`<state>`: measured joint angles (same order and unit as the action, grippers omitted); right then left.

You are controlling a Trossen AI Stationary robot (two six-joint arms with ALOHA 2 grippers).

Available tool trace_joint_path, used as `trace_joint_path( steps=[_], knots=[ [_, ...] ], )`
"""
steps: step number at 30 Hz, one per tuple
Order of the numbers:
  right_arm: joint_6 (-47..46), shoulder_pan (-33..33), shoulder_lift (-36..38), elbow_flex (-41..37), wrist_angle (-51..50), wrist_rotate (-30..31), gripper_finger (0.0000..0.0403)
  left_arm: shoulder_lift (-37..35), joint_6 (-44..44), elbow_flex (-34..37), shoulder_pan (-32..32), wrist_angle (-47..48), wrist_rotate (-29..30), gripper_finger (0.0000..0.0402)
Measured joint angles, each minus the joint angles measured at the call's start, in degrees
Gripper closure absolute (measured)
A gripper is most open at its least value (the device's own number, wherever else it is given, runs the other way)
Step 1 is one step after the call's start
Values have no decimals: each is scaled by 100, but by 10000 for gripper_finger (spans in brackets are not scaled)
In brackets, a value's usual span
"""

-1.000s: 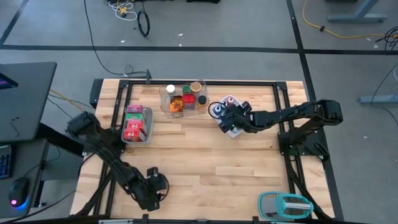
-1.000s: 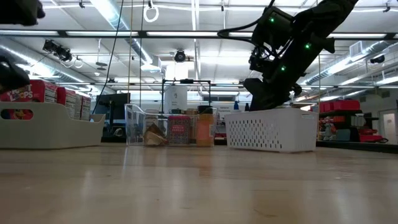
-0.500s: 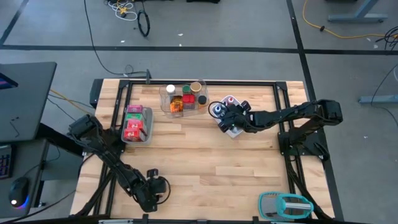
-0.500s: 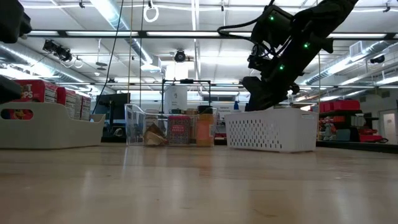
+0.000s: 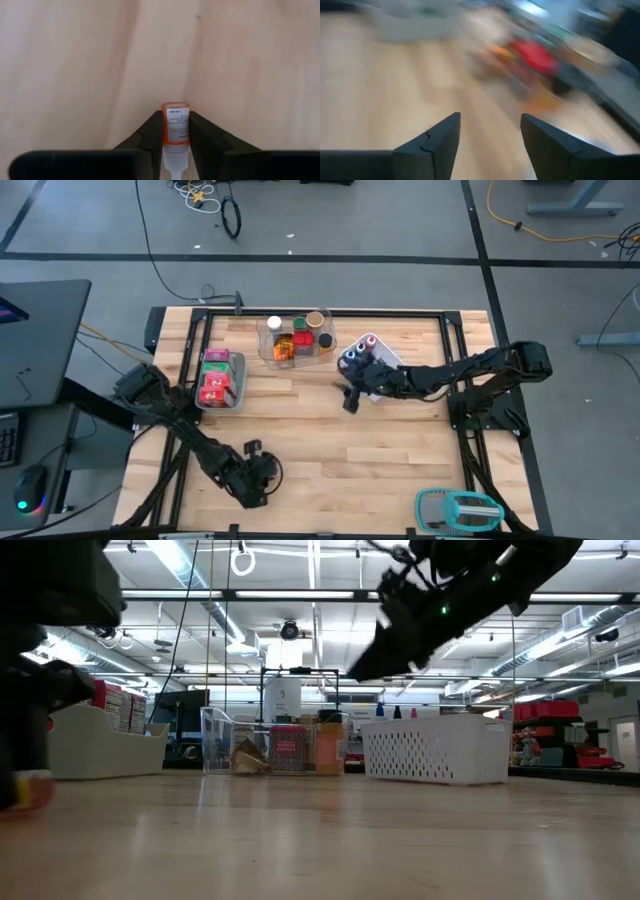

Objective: Pick & Place Kitchen Items
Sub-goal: Put the orange food coloring bottle into the white bin

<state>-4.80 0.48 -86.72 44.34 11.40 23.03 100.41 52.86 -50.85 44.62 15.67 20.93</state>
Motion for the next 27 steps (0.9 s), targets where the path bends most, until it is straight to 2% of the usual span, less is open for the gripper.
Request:
trace_joint_path(
  steps=[5,8,12,18,24,27],
  knots=[
    [729,189,0,0,883,-1960,183,9,-689,-145,-421,-11,652,307],
    [937,305,0,0,965,-2539,183,9,-1174,-285,-722,12,1374,316],
    [1200,398,0,0,899,-2604,183,7,-1792,-614,-1118,-6,2097,321],
    [1419,443,0,0,659,-2827,183,5,-3101,-1327,-1490,-8,2279,313],
    [1432,447,0,0,523,-2865,183,-4,-4629,-2161,-1619,-24,2753,317],
    [1547,494,0,0,636,-3042,183,-6,-4945,-2481,-1688,-41,3045,314]
  ],
)
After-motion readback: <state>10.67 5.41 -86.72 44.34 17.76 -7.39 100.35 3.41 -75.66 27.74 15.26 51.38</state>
